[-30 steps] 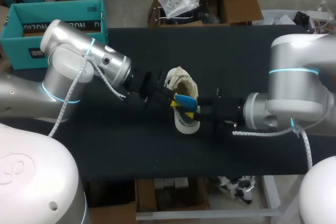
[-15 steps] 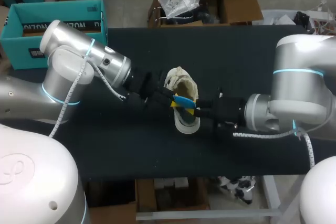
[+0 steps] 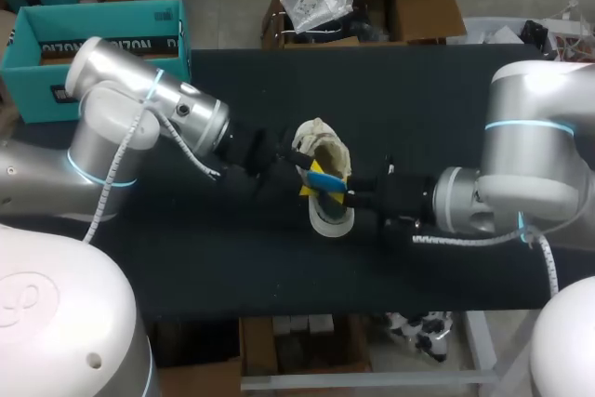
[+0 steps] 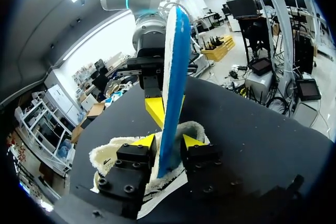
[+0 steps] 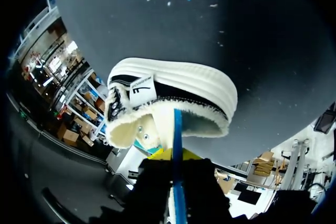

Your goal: Open the shoe tongue, take the insole out of the shoe, put the insole back into the shoe, and pack the shoe into the shoebox

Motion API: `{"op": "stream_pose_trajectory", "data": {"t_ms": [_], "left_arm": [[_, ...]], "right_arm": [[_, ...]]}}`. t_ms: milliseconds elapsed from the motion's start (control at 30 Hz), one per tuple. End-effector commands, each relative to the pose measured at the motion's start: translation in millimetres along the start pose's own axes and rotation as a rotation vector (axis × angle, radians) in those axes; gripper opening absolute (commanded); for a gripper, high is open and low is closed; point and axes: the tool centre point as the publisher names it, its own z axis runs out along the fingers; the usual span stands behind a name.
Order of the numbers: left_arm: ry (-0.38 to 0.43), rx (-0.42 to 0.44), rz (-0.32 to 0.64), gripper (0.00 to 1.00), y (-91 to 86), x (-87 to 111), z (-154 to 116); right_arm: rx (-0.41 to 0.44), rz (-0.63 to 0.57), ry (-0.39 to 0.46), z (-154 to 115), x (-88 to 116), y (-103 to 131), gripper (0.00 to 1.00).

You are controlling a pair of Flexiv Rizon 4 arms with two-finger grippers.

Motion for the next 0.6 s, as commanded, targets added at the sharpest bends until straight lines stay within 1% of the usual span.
{"op": "stream_pose_trajectory", "data": {"t_ms": [33, 300, 500, 600], "left_arm": [[-0.011, -0.008, 0.005, 0.0, 0.8, 1.5, 4.7], [-0.036, -0.031, -0.022, 0.0, 19.8, -9.4, 10.7], [-0.048, -0.035, -0.039, 0.0, 26.6, -12.9, 13.5], [-0.049, -0.024, -0.041, 0.0, 24.9, -11.7, 12.5]], "right_arm": [[0.015, 0.004, -0.011, 4.3, 2.2, 6.4, 0.0], [0.035, 0.021, -0.037, 12.8, 12.1, 21.8, 0.0], [0.031, 0.034, -0.049, 15.4, 20.0, 29.8, 0.0], [0.033, 0.028, -0.047, 15.4, 20.2, 27.0, 0.0]]}}
